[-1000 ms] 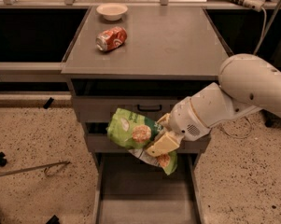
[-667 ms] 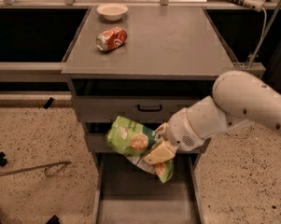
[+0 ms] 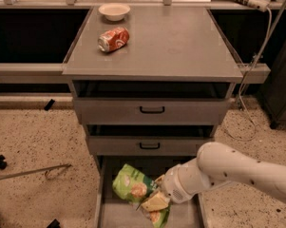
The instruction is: Place green rice chip bag into bottom drawer
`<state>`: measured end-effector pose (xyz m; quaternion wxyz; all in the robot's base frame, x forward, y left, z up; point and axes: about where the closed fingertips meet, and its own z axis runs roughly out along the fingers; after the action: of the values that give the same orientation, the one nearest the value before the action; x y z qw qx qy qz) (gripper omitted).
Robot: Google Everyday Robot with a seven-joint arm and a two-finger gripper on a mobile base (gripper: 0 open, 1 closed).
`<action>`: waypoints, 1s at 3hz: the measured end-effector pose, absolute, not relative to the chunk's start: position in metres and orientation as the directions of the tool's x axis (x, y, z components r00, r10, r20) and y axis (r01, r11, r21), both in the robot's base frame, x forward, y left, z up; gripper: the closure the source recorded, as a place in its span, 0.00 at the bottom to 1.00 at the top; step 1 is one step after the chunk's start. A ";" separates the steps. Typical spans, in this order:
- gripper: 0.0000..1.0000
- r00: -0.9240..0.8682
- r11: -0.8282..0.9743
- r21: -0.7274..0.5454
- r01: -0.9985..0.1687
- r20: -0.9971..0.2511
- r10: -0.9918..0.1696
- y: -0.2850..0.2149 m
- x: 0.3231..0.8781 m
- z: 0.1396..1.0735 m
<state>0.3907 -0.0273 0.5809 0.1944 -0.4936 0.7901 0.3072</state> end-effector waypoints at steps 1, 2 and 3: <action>1.00 -0.478 0.387 0.285 -0.877 -0.597 -0.644 -0.023 0.410 0.512; 1.00 -0.498 0.433 0.266 -0.861 -0.614 -0.613 -0.009 0.451 0.455; 1.00 -0.498 0.433 0.266 -0.861 -0.614 -0.613 -0.009 0.451 0.455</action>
Offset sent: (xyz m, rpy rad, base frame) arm 0.1123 0.0266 -0.1755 -0.0136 -0.0696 -0.1780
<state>0.4513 -0.0090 0.4551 0.2194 -0.4505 0.8177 0.2833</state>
